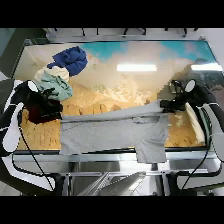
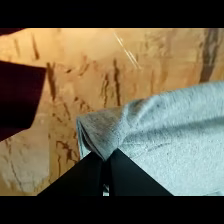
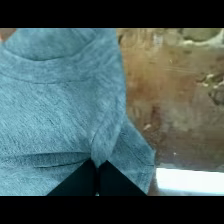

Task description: Fold the shirts.

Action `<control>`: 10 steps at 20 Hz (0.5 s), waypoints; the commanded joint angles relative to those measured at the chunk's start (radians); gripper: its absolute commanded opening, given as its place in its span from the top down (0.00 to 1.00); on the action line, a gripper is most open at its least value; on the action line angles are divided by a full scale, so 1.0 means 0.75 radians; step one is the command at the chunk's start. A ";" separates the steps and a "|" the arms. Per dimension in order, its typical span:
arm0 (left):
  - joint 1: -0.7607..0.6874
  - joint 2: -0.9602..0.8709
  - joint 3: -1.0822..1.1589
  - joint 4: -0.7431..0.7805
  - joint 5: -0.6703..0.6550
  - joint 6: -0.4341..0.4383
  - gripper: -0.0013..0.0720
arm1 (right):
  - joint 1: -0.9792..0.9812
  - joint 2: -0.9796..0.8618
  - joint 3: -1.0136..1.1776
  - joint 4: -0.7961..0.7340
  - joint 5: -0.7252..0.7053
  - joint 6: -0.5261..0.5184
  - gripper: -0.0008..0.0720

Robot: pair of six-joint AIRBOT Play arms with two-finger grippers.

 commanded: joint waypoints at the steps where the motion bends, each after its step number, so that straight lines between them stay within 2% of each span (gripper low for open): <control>1: 0.053 0.010 -0.015 -0.016 0.008 -0.006 0.97 | -0.015 0.005 -0.011 -0.042 0.030 0.016 0.96; 7: 0.044 0.029 -0.083 -0.029 -0.011 0.001 0.97 | 0.014 0.002 -0.027 -0.007 0.038 0.019 0.96; 10: 0.045 0.086 -0.196 -0.030 0.028 0.022 0.97 | 0.022 0.001 -0.050 -0.007 0.047 0.076 0.96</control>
